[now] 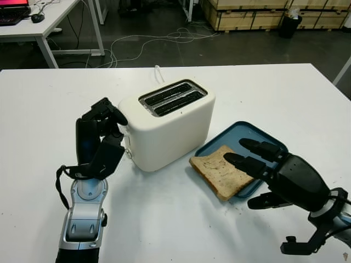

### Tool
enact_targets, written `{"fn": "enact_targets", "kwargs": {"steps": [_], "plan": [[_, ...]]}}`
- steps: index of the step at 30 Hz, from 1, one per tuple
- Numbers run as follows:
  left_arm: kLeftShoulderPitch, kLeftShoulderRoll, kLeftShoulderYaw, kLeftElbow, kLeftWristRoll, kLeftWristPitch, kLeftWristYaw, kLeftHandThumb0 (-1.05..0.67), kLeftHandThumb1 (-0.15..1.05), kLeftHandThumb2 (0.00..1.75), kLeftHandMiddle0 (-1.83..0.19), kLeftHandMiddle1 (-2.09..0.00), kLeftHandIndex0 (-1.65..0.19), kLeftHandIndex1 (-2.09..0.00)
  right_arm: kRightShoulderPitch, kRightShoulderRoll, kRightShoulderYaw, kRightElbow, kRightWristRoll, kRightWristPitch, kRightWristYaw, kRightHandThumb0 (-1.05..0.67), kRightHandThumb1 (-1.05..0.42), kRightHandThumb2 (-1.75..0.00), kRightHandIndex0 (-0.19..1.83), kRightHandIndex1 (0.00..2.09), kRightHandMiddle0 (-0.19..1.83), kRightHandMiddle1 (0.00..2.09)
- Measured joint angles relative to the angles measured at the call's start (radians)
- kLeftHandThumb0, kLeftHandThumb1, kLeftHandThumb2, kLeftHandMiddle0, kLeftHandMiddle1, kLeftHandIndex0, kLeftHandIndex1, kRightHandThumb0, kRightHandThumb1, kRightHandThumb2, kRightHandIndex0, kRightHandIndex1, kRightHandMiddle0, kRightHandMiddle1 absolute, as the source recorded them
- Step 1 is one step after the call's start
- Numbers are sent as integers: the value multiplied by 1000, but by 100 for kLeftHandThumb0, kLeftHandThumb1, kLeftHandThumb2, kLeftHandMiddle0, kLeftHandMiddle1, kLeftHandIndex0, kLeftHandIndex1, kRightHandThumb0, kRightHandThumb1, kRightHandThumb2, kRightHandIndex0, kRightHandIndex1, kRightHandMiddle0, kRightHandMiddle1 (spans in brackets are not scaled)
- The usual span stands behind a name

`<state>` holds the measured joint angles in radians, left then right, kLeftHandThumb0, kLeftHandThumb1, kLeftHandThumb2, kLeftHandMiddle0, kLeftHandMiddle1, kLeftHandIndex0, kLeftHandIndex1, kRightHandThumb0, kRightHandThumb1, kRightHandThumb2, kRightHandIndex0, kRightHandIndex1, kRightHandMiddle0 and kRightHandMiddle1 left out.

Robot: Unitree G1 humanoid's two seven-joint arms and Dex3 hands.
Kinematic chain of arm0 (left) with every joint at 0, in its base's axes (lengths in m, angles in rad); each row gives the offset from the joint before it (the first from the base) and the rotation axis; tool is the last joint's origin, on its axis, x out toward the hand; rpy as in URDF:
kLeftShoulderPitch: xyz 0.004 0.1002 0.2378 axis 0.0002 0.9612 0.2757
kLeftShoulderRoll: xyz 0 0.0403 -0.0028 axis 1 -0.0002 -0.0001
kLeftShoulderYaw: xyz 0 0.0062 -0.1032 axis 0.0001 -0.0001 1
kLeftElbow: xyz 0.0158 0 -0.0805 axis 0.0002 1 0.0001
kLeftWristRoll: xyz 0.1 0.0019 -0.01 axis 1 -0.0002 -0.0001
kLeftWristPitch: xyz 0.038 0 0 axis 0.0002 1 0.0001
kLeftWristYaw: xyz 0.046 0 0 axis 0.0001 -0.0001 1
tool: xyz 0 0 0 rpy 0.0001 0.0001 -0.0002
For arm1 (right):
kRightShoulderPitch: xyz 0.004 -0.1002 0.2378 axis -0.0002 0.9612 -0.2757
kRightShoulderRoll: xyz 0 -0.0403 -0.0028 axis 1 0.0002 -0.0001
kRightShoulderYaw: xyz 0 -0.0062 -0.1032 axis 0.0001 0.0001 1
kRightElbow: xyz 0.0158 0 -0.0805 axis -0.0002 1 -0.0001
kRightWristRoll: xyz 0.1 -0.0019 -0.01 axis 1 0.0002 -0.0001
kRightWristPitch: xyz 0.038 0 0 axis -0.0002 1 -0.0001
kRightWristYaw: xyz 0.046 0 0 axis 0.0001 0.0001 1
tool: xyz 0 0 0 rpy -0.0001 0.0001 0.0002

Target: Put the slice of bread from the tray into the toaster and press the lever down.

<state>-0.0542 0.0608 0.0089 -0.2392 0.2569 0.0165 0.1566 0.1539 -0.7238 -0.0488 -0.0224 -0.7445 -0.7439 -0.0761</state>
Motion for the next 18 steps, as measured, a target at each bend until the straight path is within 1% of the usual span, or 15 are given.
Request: {"fn": "enact_targets", "kwargs": {"steps": [5, 10, 14, 18], "plan": [[0, 0, 0, 0, 0, 0, 0, 3, 92, 112, -114, -175, -79, -175, 13, 15, 28, 18, 43, 20, 29, -89, -86, -1, 22, 0, 26, 0], [0, 0, 0, 0, 0, -1, 0, 3, 92, 111, -114, -175, -79, -175, 15, 32, 42, 59, 59, 27, 21, -86, -86, 0, 28, 3, 30, 2], [1, 0, 0, 0, 0, -2, 1, 2, 92, 111, -111, -175, -77, -175, 5, 55, 70, 130, 1, 28, -55, -82, -84, 0, 31, 4, 33, 3], [1, 0, 1, 0, -1, -8, 1, 2, 92, 112, -114, -175, -78, -175, -8, 61, 106, 173, -73, 80, -98, -81, -86, -1, 30, 3, 32, 2]]}}
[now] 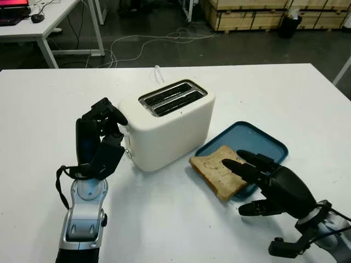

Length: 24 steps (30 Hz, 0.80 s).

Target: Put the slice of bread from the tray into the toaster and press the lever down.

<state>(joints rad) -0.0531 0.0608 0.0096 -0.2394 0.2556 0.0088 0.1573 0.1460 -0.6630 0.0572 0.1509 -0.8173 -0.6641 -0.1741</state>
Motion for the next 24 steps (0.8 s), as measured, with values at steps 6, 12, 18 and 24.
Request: {"fn": "enact_targets", "kwargs": {"steps": [6, 12, 18, 24], "plan": [[0, 0, 0, 0, 2, -3, 1, 1, 92, 111, -112, -175, -77, -175, -29, 2, 42, 34, -63, 27, -94, -77, -87, 0, 32, 3, 33, 2], [1, -2, -2, -7, 14, -2, 1, 3, 92, 108, -110, -175, -76, -175, -53, -1, 86, 63, -140, 31, -236, -72, -86, 0, 34, 4, 37, 3], [1, -5, -4, -10, 29, 2, 4, 3, 92, 109, -111, -175, -76, -175, -57, -15, 117, 30, -182, 71, -277, -73, -86, 0, 37, 4, 39, 2], [1, -7, -4, -12, 29, 2, 6, 3, 92, 108, -111, -175, -76, -175, -48, -31, 123, -77, -213, 129, -250, -73, -86, 0, 36, 3, 38, 2]]}}
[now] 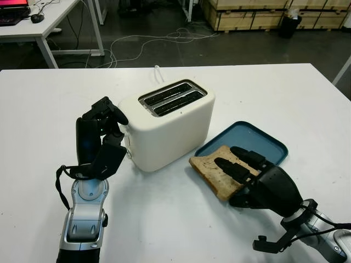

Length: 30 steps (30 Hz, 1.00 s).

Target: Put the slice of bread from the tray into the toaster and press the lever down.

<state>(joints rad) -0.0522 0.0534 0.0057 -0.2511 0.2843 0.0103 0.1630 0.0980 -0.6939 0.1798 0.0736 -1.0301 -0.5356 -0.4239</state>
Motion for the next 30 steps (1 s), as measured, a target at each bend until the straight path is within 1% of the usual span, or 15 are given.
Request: {"fn": "enact_targets", "kwargs": {"steps": [4, 7, 10, 12, 14, 17, 19, 21, 24, 27, 30], "plan": [[0, -1, -1, -5, 2, 0, 2, 3, 92, 108, -112, -175, -76, -175, 34, -4, -2, -127, -18, 71, 87, -74, -85, 0, 40, 5, 42, 3], [2, -1, -1, -15, 4, 0, 2, 2, 92, 106, -110, -175, -75, -175, 64, -7, -9, -215, -44, 120, 159, -70, -84, 0, 41, 5, 43, 3], [3, -1, -4, -28, 5, 0, 2, 3, 92, 106, -110, -175, -75, -175, 90, -10, -19, -275, -53, 162, 220, -56, -89, -2, 50, 9, 50, 5], [3, -1, -9, -30, 5, 0, 2, 3, 92, 106, -110, -175, -75, -175, 103, -10, -23, -301, -72, 189, 246, -40, -91, -5, 55, 10, 54, 6], [3, -2, -12, -36, 4, 0, 2, 2, 92, 106, -110, -175, -75, -175, 112, -10, -24, -320, -86, 209, 270, -33, -92, -9, 58, 10, 57, 6], [3, -2, -15, -37, 6, 0, 3, 3, 92, 106, -112, -175, -77, -175, 117, -10, -25, -347, -120, 236, 303, -50, -92, -5, 59, 7, 58, 4], [3, -2, -15, -37, 9, 0, 5, 2, 92, 107, -113, -175, -78, -175, 118, -11, -24, -359, -133, 253, 338, -48, -92, -4, 59, 7, 59, 4], [3, -2, -15, -37, 10, 0, 6, 2, 92, 107, -113, -175, -78, -175, 120, -11, -25, -373, -147, 269, 369, -51, -92, -5, 59, 6, 59, 3], [3, -2, -15, -37, 13, 0, 6, 3, 92, 107, -113, -175, -78, -175, 120, -10, -24, -377, -162, 286, 392, -49, -92, -8, 58, 4, 58, 2], [3, -2, -16, -37, 13, 0, 6, 3, 92, 107, -112, -175, -78, -175, 119, -9, -20, -377, -170, 303, 402, -57, -92, -5, 58, 4, 57, 1], [3, -2, -16, -37, 14, 0, 7, 3, 92, 106, -112, -175, -78, -175, 115, -5, -12, -371, -166, 306, 403, -60, -92, -4, 55, 1, 54, 0]]}}
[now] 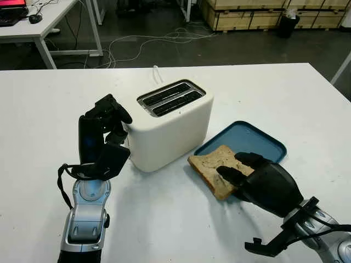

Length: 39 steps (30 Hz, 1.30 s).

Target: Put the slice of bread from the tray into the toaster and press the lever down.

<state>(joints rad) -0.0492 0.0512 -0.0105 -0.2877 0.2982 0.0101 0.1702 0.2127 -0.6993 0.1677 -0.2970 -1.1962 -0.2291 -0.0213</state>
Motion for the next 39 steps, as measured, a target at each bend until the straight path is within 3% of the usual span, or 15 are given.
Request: {"fn": "enact_targets", "kwargs": {"steps": [5, 12, 22, 25, 27, 28, 29, 31, 35, 39], "plan": [[0, -1, -3, 0, 0, 0, 2, 3, 92, 108, -113, -175, -79, -175, -22, 15, 14, 39, 65, 0, 33, -75, -92, -9, 44, 0, 42, 0], [0, -2, -5, 0, -2, 0, 3, 2, 92, 106, -114, -175, -80, -175, -30, 30, 41, 96, 157, -12, 50, -77, -92, -8, 37, 0, 36, 0], [1, -5, -6, 0, -4, -1, 4, 2, 92, 108, -116, -175, -80, -175, -129, 68, 97, 274, 167, -38, -116, -63, -92, -4, 62, 11, 57, 7], [1, -5, -6, 0, -2, -1, 5, 2, 92, 107, -115, -175, -80, -175, -154, 75, 132, 352, 125, -45, -283, -54, -92, -3, 86, 21, 75, 12], [1, -5, -6, 0, -2, -1, 5, 2, 92, 107, -115, -175, -80, -175, -171, 77, 158, 412, 98, -54, -407, -47, -92, -4, 86, 69, 96, 16], [1, -5, -6, 0, -2, -1, 5, 2, 92, 107, -115, -175, -80, -175, -181, 77, 172, 443, 80, -57, -471, -44, -92, -8, 82, 108, 106, 27], [1, -5, -6, 0, -2, -1, 5, 3, 92, 107, -116, -175, -80, -175, -193, 77, 187, 474, 66, -58, -531, -42, -92, -10, 80, 128, 104, 45], [1, -6, -8, 0, 0, -2, 6, 3, 92, 108, -117, -175, -82, -175, -220, 77, 213, 521, 46, -63, -620, -42, -92, -20, 83, 160, 92, 102], [0, -6, -7, 0, 0, -8, 6, 3, 92, 110, -120, -175, -85, -175, -274, 77, 252, 604, 47, -98, -761, -41, -92, -32, 95, 174, 79, 152], [0, -7, -7, 0, -2, -9, 6, 2, 92, 109, -119, -175, -85, -175, -297, 75, 277, 657, 64, -140, -836, -41, -92, -39, 100, 174, 72, 173]]}}
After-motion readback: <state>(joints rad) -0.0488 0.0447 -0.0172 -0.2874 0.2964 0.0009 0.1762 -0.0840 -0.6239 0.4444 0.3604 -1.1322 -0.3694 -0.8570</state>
